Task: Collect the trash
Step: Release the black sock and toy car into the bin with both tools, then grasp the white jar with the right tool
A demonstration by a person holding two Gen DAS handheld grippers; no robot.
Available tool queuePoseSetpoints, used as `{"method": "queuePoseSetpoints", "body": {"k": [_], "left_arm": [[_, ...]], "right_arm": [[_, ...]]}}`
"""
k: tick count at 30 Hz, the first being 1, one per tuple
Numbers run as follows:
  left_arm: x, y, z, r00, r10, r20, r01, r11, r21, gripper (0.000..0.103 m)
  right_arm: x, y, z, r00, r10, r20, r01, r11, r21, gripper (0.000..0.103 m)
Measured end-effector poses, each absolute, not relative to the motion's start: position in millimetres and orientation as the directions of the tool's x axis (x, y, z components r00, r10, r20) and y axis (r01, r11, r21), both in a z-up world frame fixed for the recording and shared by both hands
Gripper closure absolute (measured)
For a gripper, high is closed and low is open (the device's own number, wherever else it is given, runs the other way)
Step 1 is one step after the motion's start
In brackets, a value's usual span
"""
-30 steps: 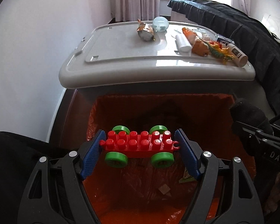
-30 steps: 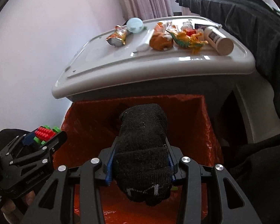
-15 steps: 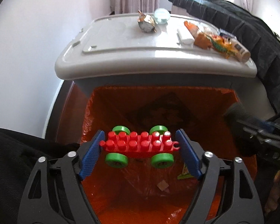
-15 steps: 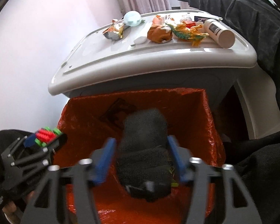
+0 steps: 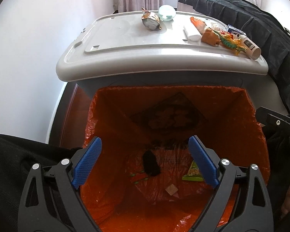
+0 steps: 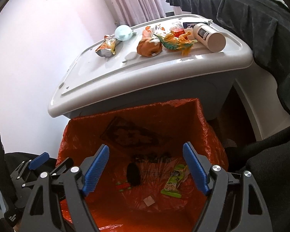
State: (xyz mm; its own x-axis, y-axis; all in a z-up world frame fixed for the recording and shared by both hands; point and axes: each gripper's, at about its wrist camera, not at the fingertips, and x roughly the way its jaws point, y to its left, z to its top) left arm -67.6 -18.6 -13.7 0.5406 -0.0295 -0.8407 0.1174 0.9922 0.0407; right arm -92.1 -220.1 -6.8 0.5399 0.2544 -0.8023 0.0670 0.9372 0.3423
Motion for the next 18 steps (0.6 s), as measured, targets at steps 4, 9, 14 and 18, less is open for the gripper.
{"method": "queuePoseSetpoints", "body": {"k": [4, 9, 14, 18], "left_arm": [[-65.7, -18.1, -11.4, 0.543, -0.035, -0.839, 0.119, 0.992, 0.035, 0.014], [-55.8, -24.6, 2.8, 0.562, -0.068, -0.824, 0.137, 0.991, 0.012, 0.014], [-41.5, -34.6, 12.6, 0.588, -0.093, -0.803, 0.148, 0.989, -0.006, 0.014], [-35.4, -39.6, 7.4, 0.577, -0.104, -0.81, 0.157, 0.987, -0.015, 0.014]], "right_arm": [[-87.3, -221.3, -2.2, 0.537, 0.271, -0.799, 0.057, 0.933, 0.355, 0.026], [-58.6, -245.7, 24.6, 0.579, 0.239, -0.779, 0.053, 0.943, 0.328, 0.026], [-5.2, -298.0, 54.1, 0.621, 0.142, -0.771, 0.112, 0.957, 0.266, 0.026], [46.1, -336.9, 57.8, 0.593, 0.077, -0.802, 0.145, 0.969, 0.2, 0.026]]}}
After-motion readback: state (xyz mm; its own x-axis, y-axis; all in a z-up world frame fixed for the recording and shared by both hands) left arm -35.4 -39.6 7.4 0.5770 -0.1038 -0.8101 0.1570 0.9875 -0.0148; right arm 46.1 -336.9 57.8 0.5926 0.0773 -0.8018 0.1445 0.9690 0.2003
